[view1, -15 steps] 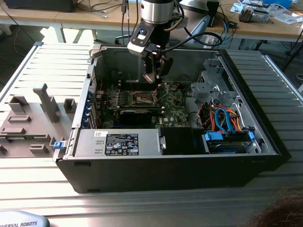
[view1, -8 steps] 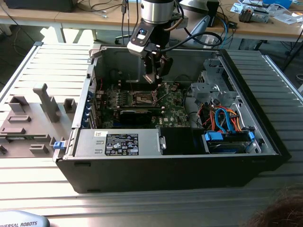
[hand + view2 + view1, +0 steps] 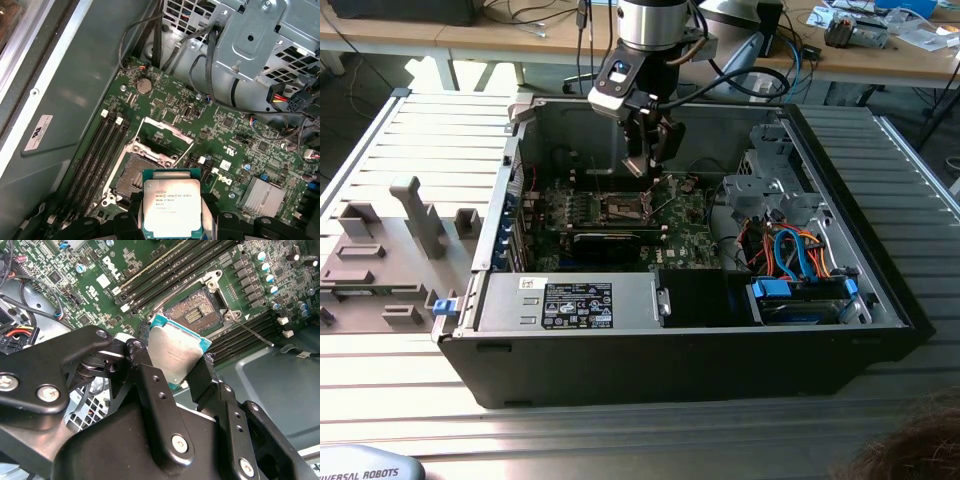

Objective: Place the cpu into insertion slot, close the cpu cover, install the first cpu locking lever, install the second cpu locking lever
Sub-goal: 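Place the cpu into insertion slot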

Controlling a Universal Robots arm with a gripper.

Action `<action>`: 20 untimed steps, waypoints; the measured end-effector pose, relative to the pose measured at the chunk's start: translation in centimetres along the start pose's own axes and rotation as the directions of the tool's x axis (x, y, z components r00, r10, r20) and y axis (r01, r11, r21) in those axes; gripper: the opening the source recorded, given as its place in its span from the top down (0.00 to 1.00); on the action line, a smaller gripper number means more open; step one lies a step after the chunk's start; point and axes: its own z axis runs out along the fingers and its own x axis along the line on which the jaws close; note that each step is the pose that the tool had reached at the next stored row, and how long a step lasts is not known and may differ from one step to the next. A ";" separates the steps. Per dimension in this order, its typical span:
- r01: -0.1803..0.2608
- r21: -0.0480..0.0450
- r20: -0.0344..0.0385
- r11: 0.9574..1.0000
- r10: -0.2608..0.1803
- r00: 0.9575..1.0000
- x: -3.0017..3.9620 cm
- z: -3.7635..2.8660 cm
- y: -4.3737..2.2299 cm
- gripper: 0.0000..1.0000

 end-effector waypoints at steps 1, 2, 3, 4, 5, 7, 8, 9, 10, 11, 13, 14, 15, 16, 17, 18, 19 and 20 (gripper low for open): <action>-0.001 0.001 0.001 1.000 0.001 1.000 0.00 0.00 0.00 0.46; -0.003 0.001 0.002 1.000 0.003 1.000 0.00 0.00 0.00 0.46; -0.003 0.001 0.003 1.000 0.003 1.000 0.00 0.01 0.00 0.46; -0.005 0.002 0.004 1.000 0.005 1.000 0.00 0.01 0.00 0.46; -0.006 0.003 0.005 1.000 0.006 1.000 0.00 0.01 0.00 0.46; -0.009 0.004 0.007 1.000 0.009 1.000 0.00 0.01 0.00 0.46; -0.010 0.004 0.007 1.000 0.010 1.000 0.00 0.02 0.00 0.46; -0.011 0.004 0.007 1.000 0.011 1.000 0.00 0.02 0.00 0.46; -0.012 0.004 0.008 1.000 0.012 1.000 0.00 0.02 0.00 0.46; -0.014 0.005 0.009 1.000 0.014 1.000 0.00 0.02 0.00 0.46; -0.020 0.006 0.010 1.000 0.020 1.000 0.00 0.02 0.00 0.46; -0.024 0.007 0.011 1.000 0.024 1.000 0.00 0.03 0.00 0.46; -0.027 0.007 0.012 1.000 0.027 1.000 0.00 0.03 0.00 0.46; -0.030 0.008 0.013 1.000 0.030 0.999 0.00 0.03 0.00 0.46; -0.034 0.008 0.014 0.999 0.034 0.999 0.00 0.04 0.00 0.46; -0.037 0.009 0.014 0.999 0.037 0.999 0.00 0.04 0.00 0.46; -0.038 0.009 0.015 0.999 0.038 0.999 0.00 0.04 0.00 0.46; -0.040 0.009 0.015 0.999 0.040 0.999 0.00 0.05 0.00 0.46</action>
